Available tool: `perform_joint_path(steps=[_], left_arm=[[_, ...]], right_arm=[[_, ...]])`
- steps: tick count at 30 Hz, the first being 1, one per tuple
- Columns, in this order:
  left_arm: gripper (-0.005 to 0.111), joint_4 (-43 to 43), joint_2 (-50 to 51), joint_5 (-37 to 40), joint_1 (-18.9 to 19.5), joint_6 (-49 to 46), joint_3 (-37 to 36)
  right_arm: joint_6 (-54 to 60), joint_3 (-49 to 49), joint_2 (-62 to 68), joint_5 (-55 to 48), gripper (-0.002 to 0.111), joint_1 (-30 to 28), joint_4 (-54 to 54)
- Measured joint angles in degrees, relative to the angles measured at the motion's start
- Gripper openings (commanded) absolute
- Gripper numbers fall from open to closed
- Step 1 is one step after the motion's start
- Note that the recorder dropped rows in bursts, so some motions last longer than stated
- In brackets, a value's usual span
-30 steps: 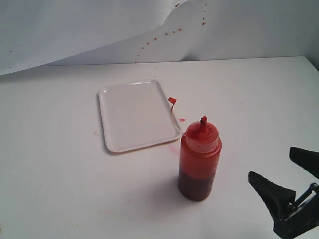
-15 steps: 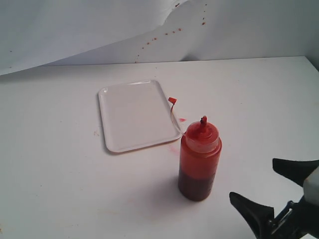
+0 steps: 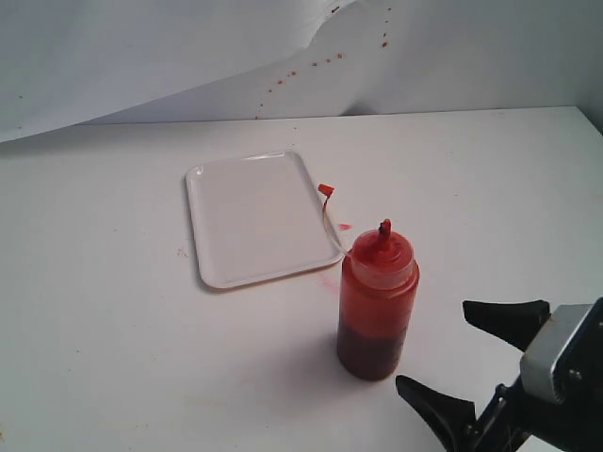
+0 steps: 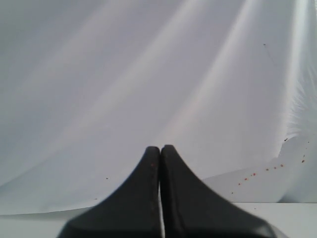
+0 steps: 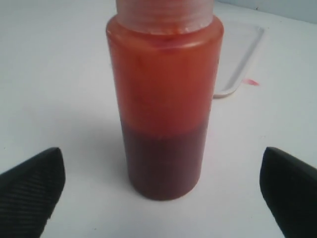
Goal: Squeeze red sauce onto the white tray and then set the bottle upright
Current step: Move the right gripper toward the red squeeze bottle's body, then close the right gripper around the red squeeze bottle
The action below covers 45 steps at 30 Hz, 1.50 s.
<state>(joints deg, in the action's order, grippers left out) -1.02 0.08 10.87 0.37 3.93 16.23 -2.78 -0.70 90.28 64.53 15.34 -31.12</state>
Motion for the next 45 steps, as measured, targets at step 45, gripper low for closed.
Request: perform_joint_path(steps=[45], left_arm=[[0.000,0.00,0.00,1.21,0.00,0.00,0.00]], right_arm=[[-8.66,-25.07,15.97,-16.76,0.098,0.00,-3.94]])
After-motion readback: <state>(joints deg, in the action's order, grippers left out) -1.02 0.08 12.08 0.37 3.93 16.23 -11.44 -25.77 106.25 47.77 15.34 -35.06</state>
